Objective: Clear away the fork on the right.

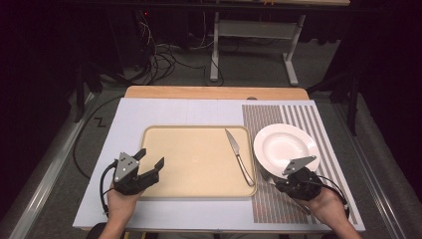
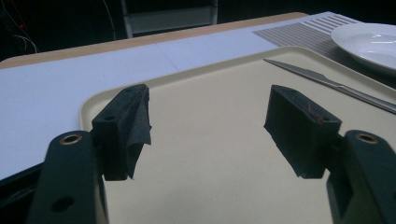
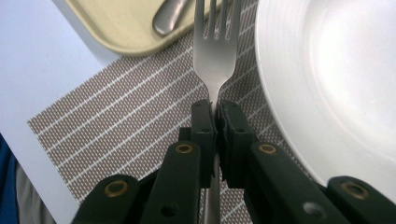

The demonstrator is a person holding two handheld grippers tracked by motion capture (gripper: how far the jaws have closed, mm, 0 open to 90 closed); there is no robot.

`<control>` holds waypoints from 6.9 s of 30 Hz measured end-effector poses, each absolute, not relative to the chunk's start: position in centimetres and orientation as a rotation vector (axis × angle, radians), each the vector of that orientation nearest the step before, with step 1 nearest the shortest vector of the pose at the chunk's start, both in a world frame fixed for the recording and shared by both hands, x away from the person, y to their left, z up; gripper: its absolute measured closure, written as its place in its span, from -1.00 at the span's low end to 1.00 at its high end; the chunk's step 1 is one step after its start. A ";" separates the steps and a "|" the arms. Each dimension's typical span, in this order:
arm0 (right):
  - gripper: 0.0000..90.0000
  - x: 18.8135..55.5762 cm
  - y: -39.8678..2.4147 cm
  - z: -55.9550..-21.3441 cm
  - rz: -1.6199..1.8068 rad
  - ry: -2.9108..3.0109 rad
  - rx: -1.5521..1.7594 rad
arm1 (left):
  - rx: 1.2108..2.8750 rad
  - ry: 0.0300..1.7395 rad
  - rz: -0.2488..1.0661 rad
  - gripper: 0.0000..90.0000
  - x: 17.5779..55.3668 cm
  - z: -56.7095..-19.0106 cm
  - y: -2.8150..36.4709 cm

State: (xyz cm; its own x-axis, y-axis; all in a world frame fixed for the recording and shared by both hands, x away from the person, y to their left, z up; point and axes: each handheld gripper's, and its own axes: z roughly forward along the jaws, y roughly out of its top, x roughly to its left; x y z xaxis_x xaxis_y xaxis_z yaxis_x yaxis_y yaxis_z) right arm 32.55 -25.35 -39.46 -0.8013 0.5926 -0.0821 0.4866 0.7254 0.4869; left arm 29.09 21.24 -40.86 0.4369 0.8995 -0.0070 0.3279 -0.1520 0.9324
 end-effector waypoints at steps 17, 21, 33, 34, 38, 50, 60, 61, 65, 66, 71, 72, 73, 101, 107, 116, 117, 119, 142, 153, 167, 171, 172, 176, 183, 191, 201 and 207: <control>0.93 33.3 -23.1 -37.6 0.712 2.706 0.802 | 1.703 1.072 0.726 -0.30 29.1 -40.9 21.3; 0.93 33.5 -22.1 -37.2 0.726 2.711 0.767 | 1.703 1.071 0.726 -0.30 29.1 -40.8 21.3; 0.93 34.4 -19.5 -36.0 0.734 2.736 0.737 | 1.701 1.070 0.726 -0.30 29.1 -40.8 21.3; 0.93 34.5 -19.3 -35.9 0.734 2.739 0.741 | 1.701 1.070 0.726 -0.30 29.1 -40.8 21.3; 0.93 35.0 -18.4 -35.5 0.744 2.741 0.738 | 1.702 1.071 0.726 -0.30 29.1 -40.8 21.4; 0.93 36.2 -15.3 -34.7 0.762 2.771 0.714 | 1.699 1.071 0.726 -0.30 29.1 -40.8 21.4; 0.93 37.1 -13.4 -34.3 0.789 2.791 0.725 | 1.699 1.069 0.726 -0.30 29.0 -40.8 21.5; 0.93 37.3 -13.2 -34.4 0.789 2.792 0.726 | 1.699 1.069 0.726 -0.30 29.1 -40.8 21.5; 0.93 37.5 -12.6 -34.6 0.781 2.798 0.734 | 1.699 1.069 0.726 -0.30 29.1 -40.8 21.5; 0.93 37.6 -12.4 -34.7 0.779 2.800 0.739 | 1.699 1.069 0.726 -0.30 29.1 -40.8 21.5; 0.93 38.0 -11.7 -35.1 0.765 2.803 0.750 | 1.698 1.069 0.726 -0.30 29.1 -40.8 21.5; 0.93 38.1 -11.5 -35.2 0.759 2.804 0.750 | 1.698 1.070 0.726 -0.30 29.1 -40.8 21.5; 0.93 38.2 -11.3 -35.3 0.754 2.806 0.755 | 1.698 1.069 0.726 -0.30 29.1 -40.8 21.5; 0.93 41.2 -9.3 -38.8 0.754 2.790 0.928 | 1.698 1.067 0.728 -0.30 29.0 -40.8 21.6; 0.92 41.8 -9.0 -39.6 0.744 2.780 0.969 | 1.698 1.066 0.726 -0.30 29.1 -40.8 21.6; 0.91 42.4 -8.7 -40.6 0.701 2.750 1.009 | 1.695 1.064 0.723 -0.30 29.0 -40.8 21.7; 0.91 42.4 -8.7 -40.7 0.692 2.746 0.984 | 1.696 1.065 0.723 -0.30 29.0 -40.8 21.6; 0.91 42.5 -8.6 -40.9 0.676 2.740 0.974 | 1.697 1.065 0.723 -0.30 29.0 -40.8 21.7; 0.74 42.6 -8.6 -41.5 0.645 2.683 0.970 | 1.700 1.066 0.724 -0.30 29.1 -40.8 21.6; 0.70 43.2 -9.2 -41.6 0.641 2.644 0.981 | 1.702 1.065 0.722 -0.30 29.1 -40.9 21.6; 0.76 44.3 -9.8 -41.6 0.638 2.594 1.019 | 1.705 1.066 0.723 -0.30 29.1 -40.9 21.6; 0.78 44.5 -9.8 -41.6 0.633 2.582 1.039 | 1.701 1.065 0.723 -0.30 29.1 -40.9 21.6; 0.78 44.6 -9.8 -41.6 0.634 2.582 1.026 | 1.701 1.066 0.723 -0.30 29.1 -40.9 21.6; 0.80 44.9 -9.9 -41.7 0.650 2.567 1.043 | 1.702 1.064 0.724 -0.30 29.1 -40.9 21.6; 0.82 45.2 -10.1 -41.8 0.667 2.560 1.051 | 1.703 1.066 0.725 -0.30 29.1 -40.9 21.6; 0.72 45.5 -10.6 -41.8 0.716 2.573 1.077 | 1.707 1.067 0.726 -0.30 29.2 -40.9 21.6; 0.46 45.0 -11.0 -41.5 0.734 2.576 1.040 | 1.704 1.067 0.728 -0.30 29.1 -40.9 21.6; 0.39 44.8 -11.5 -41.1 0.747 2.566 1.048 | 1.705 1.068 0.729 -0.30 29.1 -40.9 21.6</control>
State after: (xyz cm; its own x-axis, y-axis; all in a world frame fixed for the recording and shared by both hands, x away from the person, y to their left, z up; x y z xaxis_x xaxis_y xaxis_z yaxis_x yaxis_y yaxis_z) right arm 44.82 -11.50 -41.11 -0.7020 0.7102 -0.0527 0.5710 0.6056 0.5543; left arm 29.14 21.57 -40.88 0.4379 0.8990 -0.0028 0.3249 -0.1553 0.9329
